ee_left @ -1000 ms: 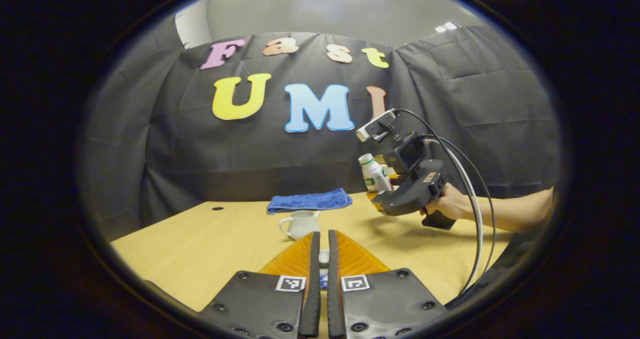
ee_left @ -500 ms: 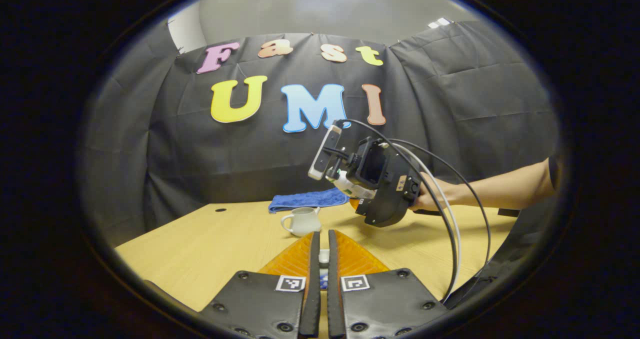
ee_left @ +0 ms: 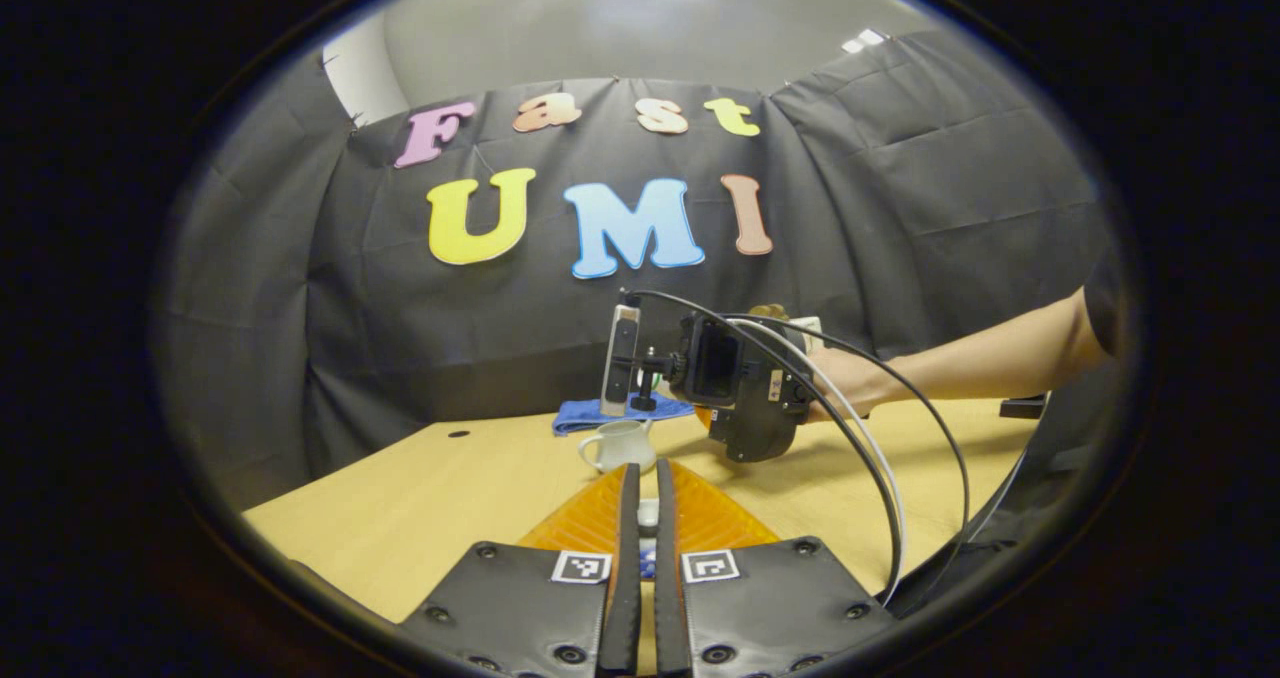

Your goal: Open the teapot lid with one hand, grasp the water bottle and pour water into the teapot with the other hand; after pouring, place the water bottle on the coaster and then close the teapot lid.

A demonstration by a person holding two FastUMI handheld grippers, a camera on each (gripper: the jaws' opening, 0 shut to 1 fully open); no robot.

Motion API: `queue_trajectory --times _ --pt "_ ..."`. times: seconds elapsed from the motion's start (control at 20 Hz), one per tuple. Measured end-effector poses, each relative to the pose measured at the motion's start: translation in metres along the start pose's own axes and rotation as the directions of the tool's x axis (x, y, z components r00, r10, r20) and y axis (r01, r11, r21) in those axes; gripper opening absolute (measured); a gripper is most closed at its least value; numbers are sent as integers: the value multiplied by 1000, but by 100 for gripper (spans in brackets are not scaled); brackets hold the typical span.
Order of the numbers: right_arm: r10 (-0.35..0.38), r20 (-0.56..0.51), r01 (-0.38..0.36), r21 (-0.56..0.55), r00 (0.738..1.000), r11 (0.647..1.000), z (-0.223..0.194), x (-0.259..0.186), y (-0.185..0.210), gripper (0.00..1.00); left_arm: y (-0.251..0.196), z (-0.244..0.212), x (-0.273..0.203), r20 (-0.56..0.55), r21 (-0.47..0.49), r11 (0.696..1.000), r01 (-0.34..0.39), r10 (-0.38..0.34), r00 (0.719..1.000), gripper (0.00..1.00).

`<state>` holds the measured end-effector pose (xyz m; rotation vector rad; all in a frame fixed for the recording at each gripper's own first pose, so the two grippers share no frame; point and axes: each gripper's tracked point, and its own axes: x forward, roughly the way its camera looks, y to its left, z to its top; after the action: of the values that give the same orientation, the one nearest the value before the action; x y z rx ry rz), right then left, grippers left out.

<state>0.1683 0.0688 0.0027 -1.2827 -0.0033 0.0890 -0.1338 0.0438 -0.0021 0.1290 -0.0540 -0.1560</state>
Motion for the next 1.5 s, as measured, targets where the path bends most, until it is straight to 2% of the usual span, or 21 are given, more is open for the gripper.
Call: queue_trajectory --times 0.05,0.2,0.3,0.35,0.4,0.45,0.6,0.65,0.7,0.75,0.8,0.85,0.9,0.95,1.5 --pt "-9 9 9 -32 1000 999 4 1 0 71 7 -2 1 -8 14 1000 -23 23 1000 12" --pt "-11 15 12 -104 1000 995 9 -1 0 71 8 0 1 -4 -4 1000 -26 26 1000 17" --pt "-16 12 17 -135 1000 991 9 1 -1 71 13 1 2 1 1 999 -36 36 999 16" --pt "-18 8 19 -156 1000 988 9 4 -1 71 14 0 1 0 4 999 -40 40 999 12" --pt "-24 7 25 -180 1000 983 10 6 -1 71 12 0 1 -1 1 999 -37 37 999 12" --pt "-28 7 29 -206 1000 978 9 9 -2 71 12 -2 1 -3 -2 999 -34 34 999 16" --pt "-48 16 50 -277 999 960 11 9 -9 71 11 0 0 1 11 999 -36 36 999 16" --pt "-52 20 56 -296 998 953 12 9 -11 71 10 1 -1 3 13 999 -36 36 999 12" --pt "-59 21 62 -315 998 947 12 8 -14 71 10 2 0 3 15 999 -34 34 999 16" --pt "-61 25 65 -329 998 942 13 10 -14 71 9 0 1 3 15 999 -34 34 999 12" --pt "-64 28 69 -341 998 937 14 10 -16 71 8 0 2 0 16 999 -30 30 1000 16" --pt "-67 32 74 -355 997 932 14 10 -17 71 7 -2 2 -2 16 999 -31 31 1000 12" --pt "-69 36 78 -368 997 926 15 10 -18 71 8 -1 1 -2 17 999 -31 31 1000 12" --pt "-73 40 82 -381 997 921 16 11 -20 71 9 -1 1 -2 17 999 -31 31 1000 16" --pt "-98 80 125 -481 992 868 24 11 -30 71 6 -3 1 -4 35 999 -32 32 999 16"
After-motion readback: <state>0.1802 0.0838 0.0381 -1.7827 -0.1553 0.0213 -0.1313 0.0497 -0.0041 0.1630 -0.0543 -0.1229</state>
